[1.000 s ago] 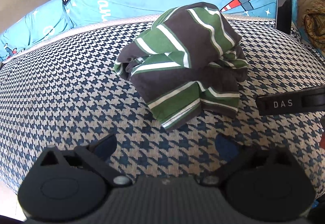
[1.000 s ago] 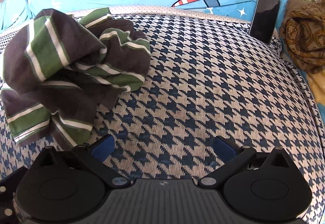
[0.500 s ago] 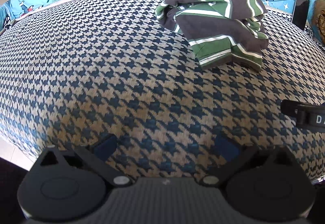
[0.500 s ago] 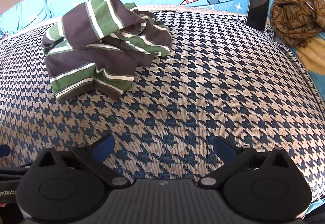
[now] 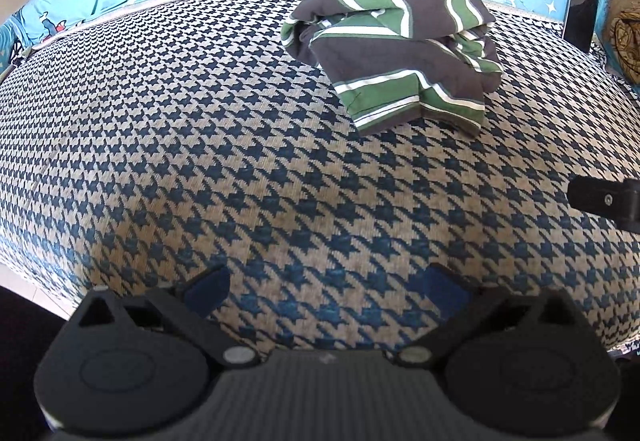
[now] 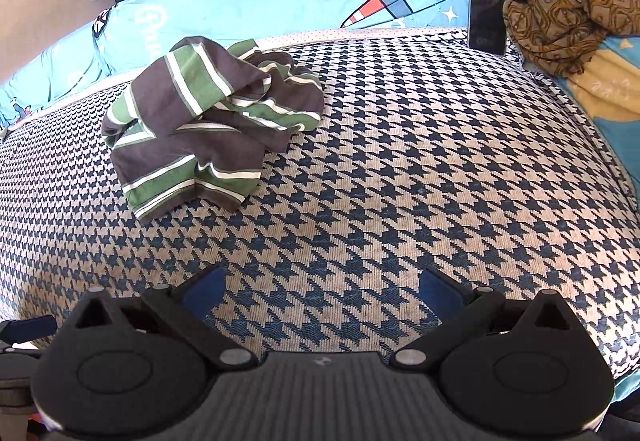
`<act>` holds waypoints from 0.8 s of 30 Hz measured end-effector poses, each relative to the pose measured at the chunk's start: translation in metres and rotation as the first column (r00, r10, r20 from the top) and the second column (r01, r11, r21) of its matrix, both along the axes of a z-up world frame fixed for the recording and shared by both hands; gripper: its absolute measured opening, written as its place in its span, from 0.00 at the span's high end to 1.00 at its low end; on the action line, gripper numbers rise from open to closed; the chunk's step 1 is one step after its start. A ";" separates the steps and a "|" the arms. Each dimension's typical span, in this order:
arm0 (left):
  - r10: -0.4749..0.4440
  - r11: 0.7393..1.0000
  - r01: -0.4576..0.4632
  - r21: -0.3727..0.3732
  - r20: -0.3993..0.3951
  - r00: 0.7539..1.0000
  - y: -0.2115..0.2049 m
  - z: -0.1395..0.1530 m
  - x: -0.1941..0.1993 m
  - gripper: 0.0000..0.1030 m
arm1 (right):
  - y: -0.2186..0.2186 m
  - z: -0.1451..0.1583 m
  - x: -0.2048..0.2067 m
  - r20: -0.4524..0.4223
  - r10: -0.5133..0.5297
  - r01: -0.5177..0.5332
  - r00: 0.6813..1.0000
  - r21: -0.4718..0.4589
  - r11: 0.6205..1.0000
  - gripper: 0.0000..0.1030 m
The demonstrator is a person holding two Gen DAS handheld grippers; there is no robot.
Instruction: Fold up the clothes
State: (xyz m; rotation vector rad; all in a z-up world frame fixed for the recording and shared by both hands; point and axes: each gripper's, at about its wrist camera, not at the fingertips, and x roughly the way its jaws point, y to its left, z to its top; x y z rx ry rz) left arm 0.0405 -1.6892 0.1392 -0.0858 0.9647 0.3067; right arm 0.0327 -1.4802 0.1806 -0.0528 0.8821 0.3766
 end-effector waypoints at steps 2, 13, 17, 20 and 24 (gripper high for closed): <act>0.006 1.000 -0.006 0.014 0.003 1.000 -0.059 0.028 0.027 0.00 | -0.005 0.003 0.000 0.000 -0.005 0.005 1.000 0.015 1.000 0.00; 0.007 0.999 -0.007 0.045 0.015 1.000 0.017 0.139 0.195 0.00 | -0.029 0.019 -0.002 0.001 -0.032 0.032 0.999 0.094 0.995 0.00; 0.004 0.999 -0.004 0.049 0.015 1.000 -0.044 0.147 0.152 0.00 | -0.033 0.020 -0.002 -0.006 -0.031 0.032 0.999 0.103 0.994 0.00; 0.003 0.999 -0.004 0.052 0.013 1.000 -0.072 0.139 0.125 0.00 | -0.033 0.020 -0.003 -0.010 -0.023 0.024 1.000 0.105 0.994 0.00; 0.005 0.998 -0.006 0.056 0.013 1.000 -0.101 0.168 0.165 0.00 | -0.035 0.022 -0.004 -0.006 -0.018 0.019 1.000 0.111 0.994 0.00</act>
